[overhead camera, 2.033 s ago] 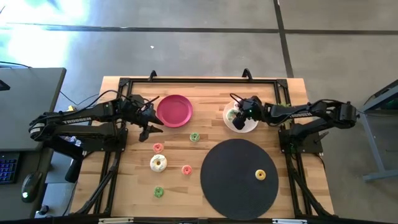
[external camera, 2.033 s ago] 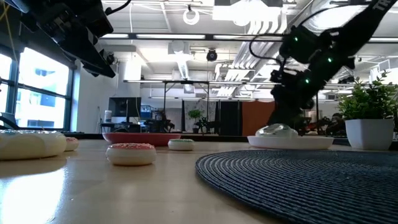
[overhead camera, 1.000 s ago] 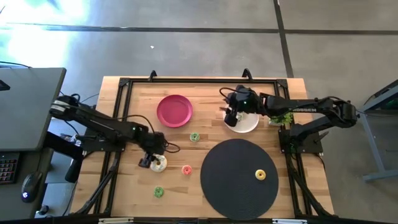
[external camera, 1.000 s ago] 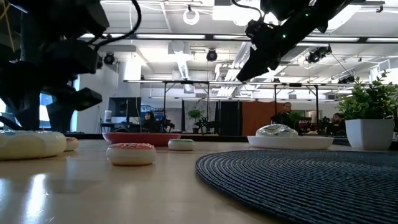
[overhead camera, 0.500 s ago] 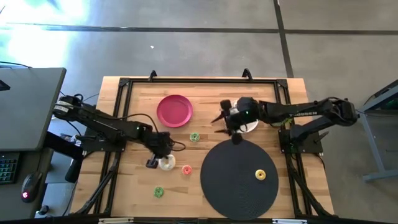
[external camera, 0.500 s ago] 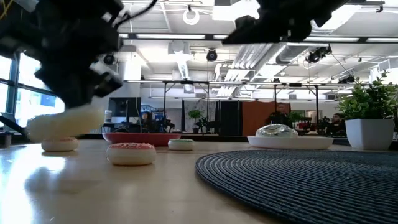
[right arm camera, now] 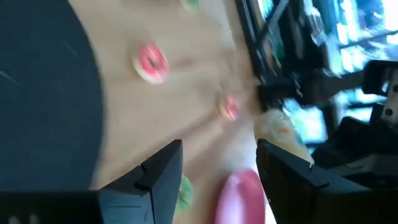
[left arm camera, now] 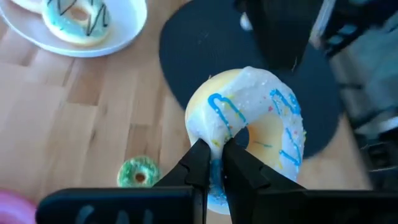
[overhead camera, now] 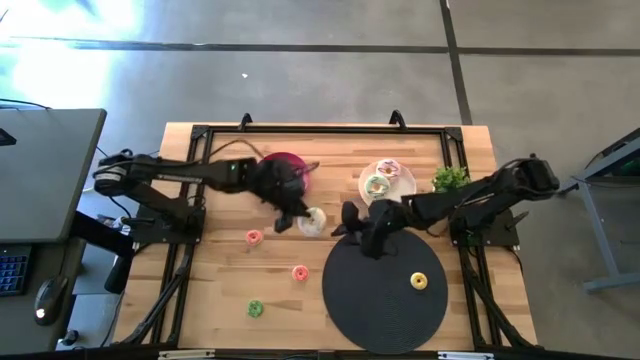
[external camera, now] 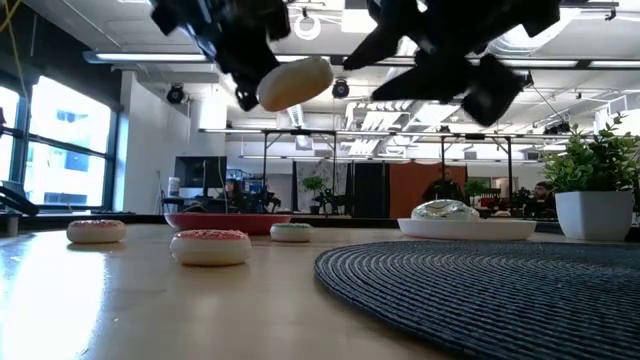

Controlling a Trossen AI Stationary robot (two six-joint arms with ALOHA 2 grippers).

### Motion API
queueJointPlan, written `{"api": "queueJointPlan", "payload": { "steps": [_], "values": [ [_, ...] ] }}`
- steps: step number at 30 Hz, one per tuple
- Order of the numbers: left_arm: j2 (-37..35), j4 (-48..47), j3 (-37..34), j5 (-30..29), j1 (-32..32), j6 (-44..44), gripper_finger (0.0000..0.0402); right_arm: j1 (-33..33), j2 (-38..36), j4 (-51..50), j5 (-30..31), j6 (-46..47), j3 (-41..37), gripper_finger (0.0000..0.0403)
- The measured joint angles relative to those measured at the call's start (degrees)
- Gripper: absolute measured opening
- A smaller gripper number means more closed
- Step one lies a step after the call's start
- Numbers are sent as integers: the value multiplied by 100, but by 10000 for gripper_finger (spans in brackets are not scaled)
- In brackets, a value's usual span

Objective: Pick & Place donuts
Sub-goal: Put the large white donut on the white plate

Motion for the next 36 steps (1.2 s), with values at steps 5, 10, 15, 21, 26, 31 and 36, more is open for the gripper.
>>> {"api": "queueJointPlan", "payload": {
  "steps": [5, 10, 15, 21, 26, 31, 36],
  "values": [
    [492, -20, 108, 882, 403, -123, 27, 85, 175, 348, 698, -207, 0, 194],
    [966, 97, 153, 1086, 547, -143, 27, 8, 175, 437, 595, -201, 0, 194],
    [1141, 1081, 155, 1636, 531, -246, 27, -171, 175, 422, 189, -93, 0, 194],
    [1141, 1267, 168, 2068, 536, -294, 27, -284, 173, 429, 202, -204, 4, 194],
    [1141, 1192, 210, 1866, 534, -251, 28, -312, 173, 486, 107, -558, 4, 176],
    [1141, 1200, 210, 1625, 531, -98, 29, -312, 173, 489, 113, -354, 4, 110],
    [1141, 1184, 212, 1372, 528, -115, 36, -315, 173, 445, 115, -255, 4, 36]
  ]
}}
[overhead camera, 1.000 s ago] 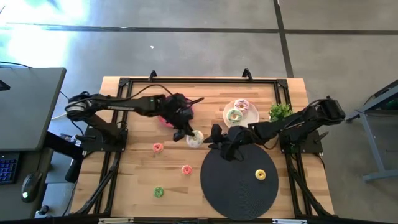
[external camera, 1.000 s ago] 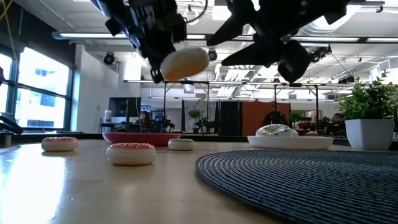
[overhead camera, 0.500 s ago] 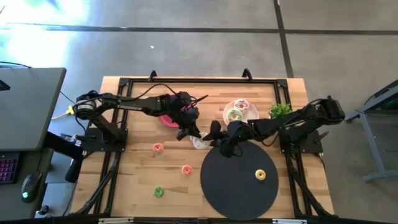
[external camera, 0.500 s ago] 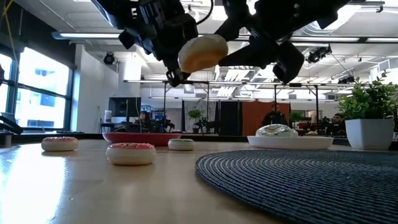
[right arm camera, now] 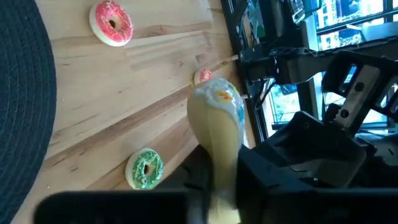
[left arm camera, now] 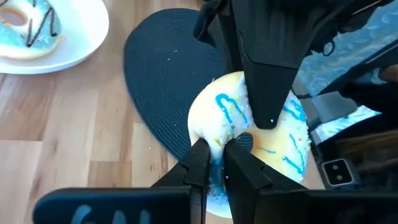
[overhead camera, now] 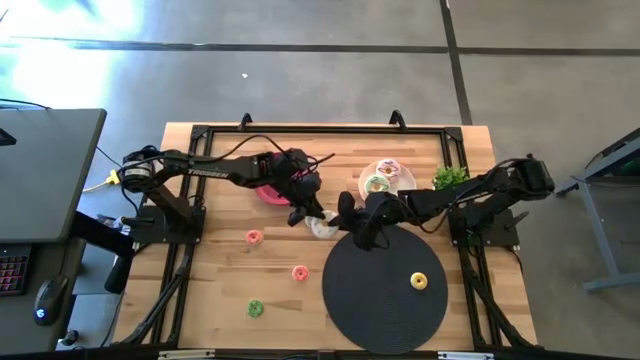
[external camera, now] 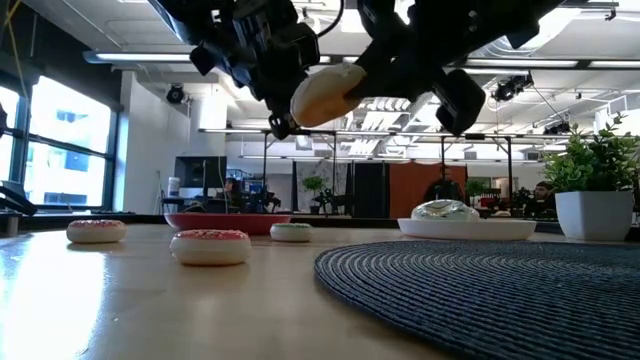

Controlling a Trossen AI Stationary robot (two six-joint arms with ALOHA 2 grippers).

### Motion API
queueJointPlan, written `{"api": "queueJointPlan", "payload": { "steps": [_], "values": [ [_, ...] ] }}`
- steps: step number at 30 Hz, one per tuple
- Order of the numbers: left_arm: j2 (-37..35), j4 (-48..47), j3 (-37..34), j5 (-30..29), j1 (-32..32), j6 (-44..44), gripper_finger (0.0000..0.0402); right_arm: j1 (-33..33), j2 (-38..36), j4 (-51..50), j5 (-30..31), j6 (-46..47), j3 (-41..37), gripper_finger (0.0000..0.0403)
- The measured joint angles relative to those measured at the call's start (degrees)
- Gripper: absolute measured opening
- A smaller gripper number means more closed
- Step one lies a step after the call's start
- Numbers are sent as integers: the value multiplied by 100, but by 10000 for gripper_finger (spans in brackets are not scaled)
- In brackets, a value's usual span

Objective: Pick & Place donuts
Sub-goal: Put the large white donut on the white plate

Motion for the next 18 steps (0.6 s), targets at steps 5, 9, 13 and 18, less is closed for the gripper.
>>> {"api": "queueJointPlan", "payload": {
  "steps": [5, 9, 13, 18],
  "values": [
    [-2, -173, 7, -256, 0, 353, 94, 3, 0, -305, -53, 244, -1, 13],
    [-2, -207, 7, -773, 8, 364, 162, 13, -1, -531, 48, 1272, -7, 36],
    [-2, -405, 7, -1462, 5, 719, 219, 11, -2, -972, 1331, 3247, -6, 45],
    [-2, -630, 4, -2073, 8, 1048, 251, 50, -4, -2715, 3907, 5085, -4, 22]
  ]
}}
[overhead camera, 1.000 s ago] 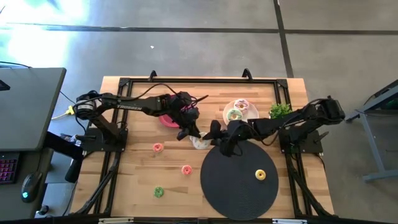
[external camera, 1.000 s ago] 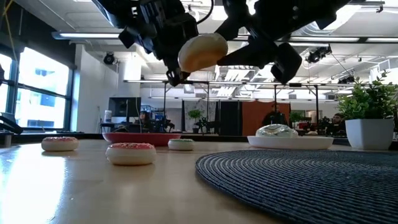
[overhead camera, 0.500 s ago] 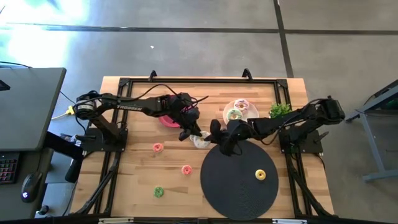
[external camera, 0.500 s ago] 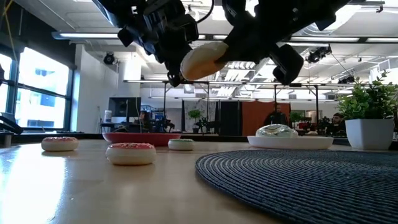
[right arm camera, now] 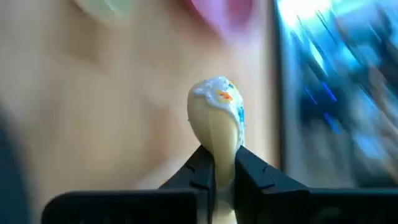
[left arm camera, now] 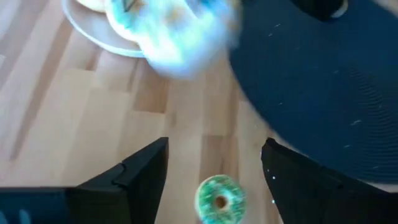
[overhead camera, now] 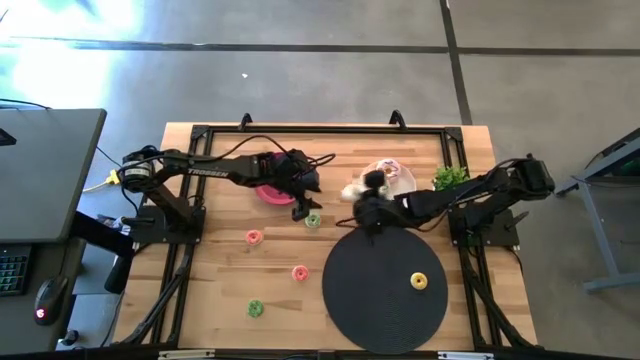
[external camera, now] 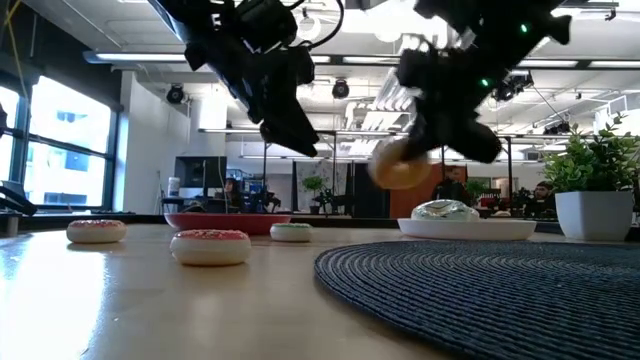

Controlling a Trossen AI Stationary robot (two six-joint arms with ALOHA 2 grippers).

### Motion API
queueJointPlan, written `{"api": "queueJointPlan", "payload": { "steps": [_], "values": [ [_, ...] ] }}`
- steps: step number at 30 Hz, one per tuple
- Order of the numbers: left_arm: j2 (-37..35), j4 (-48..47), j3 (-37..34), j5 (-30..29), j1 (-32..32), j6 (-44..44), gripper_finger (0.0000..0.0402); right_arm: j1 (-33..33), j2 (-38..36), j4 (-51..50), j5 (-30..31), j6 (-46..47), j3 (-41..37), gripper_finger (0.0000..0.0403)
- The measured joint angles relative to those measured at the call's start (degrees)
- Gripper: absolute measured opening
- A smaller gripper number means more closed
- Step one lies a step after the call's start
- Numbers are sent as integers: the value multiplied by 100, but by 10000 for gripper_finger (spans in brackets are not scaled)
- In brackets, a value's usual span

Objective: Pick & Place donuts
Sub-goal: Put the large white donut on the white plate

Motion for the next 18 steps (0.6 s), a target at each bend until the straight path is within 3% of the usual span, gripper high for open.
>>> {"api": "queueJointPlan", "payload": {
  "steps": [3, 9, 14, 18],
  "values": [
    [0, -76, 0, -111, -2, 110, 252, 12, -44, -994, 767, 959, 0, 13],
    [0, -118, 0, -117, -2, 170, 253, 93, -341, -2276, 1167, 2513, 4, 23],
    [0, -126, 0, -127, -4, 197, 253, -114, -380, -3522, 469, 5407, -75, 16],
    [0, -110, 0, -128, -4, 200, 253, -134, -380, -3273, 258, 6005, -471, 15]
  ]
}}
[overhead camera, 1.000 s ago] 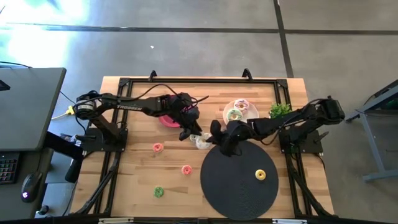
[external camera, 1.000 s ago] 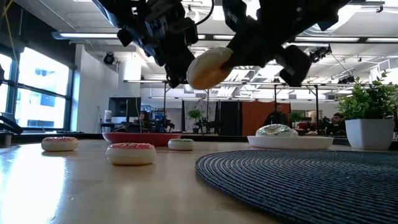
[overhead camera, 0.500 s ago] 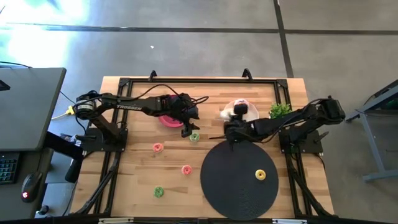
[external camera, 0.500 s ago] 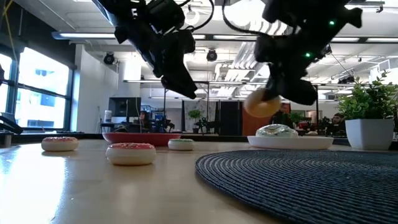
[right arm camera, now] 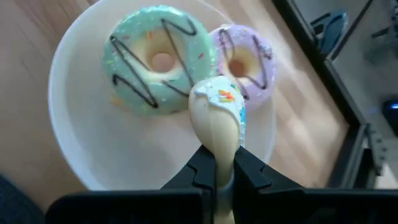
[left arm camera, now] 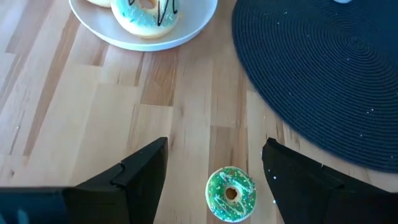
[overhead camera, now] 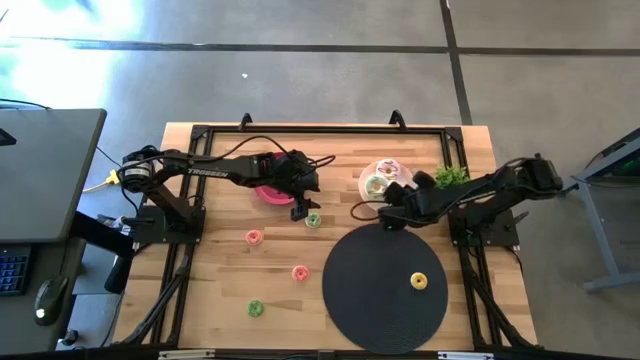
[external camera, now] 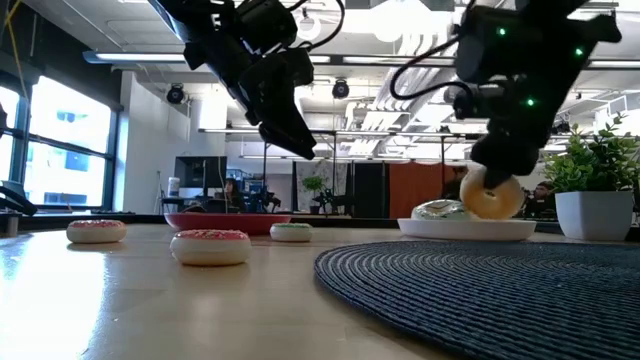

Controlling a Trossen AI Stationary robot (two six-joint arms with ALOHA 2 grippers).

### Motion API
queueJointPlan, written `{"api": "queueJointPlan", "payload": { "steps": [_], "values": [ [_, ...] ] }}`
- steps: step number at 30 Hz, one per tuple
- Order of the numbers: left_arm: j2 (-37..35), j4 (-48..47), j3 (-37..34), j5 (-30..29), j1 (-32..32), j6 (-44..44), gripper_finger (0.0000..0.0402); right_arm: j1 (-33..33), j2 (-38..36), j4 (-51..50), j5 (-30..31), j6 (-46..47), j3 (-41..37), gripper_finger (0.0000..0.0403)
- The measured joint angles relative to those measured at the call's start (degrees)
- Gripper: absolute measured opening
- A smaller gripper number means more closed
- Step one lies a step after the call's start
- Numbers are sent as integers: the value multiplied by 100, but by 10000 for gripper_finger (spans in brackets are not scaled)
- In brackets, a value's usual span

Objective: Pick & Place donuts
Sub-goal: Put the large white donut on the white plate

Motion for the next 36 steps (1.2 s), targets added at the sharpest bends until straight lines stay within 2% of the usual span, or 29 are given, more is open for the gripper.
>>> {"api": "queueJointPlan", "payload": {
  "steps": [6, 12, 20, 30, 34, 36],
  "values": [
    [0, -1, 0, 2, 0, 149, 253, -202, 0, 620, -9, -155, -393, 20],
    [0, -12, 0, 2, 0, 146, 253, -393, 0, 761, -29, -339, -458, 33],
    [0, -12, -2, 4, 0, 145, 253, -411, 0, 760, 367, -980, -456, 95],
    [0, -12, -4, 7, 0, 149, 253, -466, 0, 939, 29, -1042, -452, 188],
    [0, -12, -4, 11, 0, 149, 253, -457, 2, 1019, -530, -1483, -256, 209],
    [0, -12, -4, 15, 0, 151, 253, -456, 2, 980, -586, -1660, -79, 214]
  ]
}}
